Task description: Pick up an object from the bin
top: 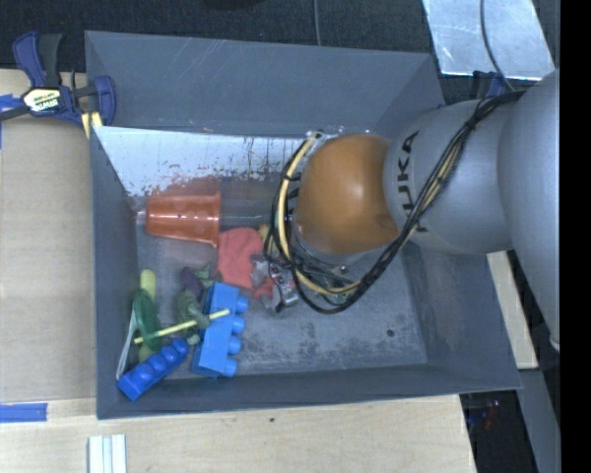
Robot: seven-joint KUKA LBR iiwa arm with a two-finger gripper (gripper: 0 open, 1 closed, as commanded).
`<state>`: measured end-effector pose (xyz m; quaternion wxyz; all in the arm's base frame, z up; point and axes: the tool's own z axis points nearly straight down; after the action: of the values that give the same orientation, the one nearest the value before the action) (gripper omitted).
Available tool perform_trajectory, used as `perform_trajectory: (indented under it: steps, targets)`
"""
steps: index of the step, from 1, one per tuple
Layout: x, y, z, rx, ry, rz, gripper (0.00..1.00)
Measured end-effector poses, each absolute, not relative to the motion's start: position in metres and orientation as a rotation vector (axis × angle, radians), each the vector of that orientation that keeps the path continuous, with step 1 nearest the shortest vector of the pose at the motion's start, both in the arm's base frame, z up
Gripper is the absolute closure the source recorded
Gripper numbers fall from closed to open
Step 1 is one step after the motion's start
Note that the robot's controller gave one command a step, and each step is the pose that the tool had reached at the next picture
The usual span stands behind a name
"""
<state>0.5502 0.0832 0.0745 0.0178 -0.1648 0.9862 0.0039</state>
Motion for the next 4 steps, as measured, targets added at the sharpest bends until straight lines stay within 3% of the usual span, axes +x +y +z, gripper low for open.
perform_trajectory:
  steps: [1,2,3,4]
  targets:
    - [0.550,0.083,0.137,-0.595,3.059,0.008,1.00]
    - [0.578,0.062,0.140,-0.892,2.964,-0.002,1.00]
    - [0.603,0.062,0.070,-1.072,2.917,0.001,1.00]
    - [0.601,0.063,0.101,-1.046,2.934,0.005,1.00]
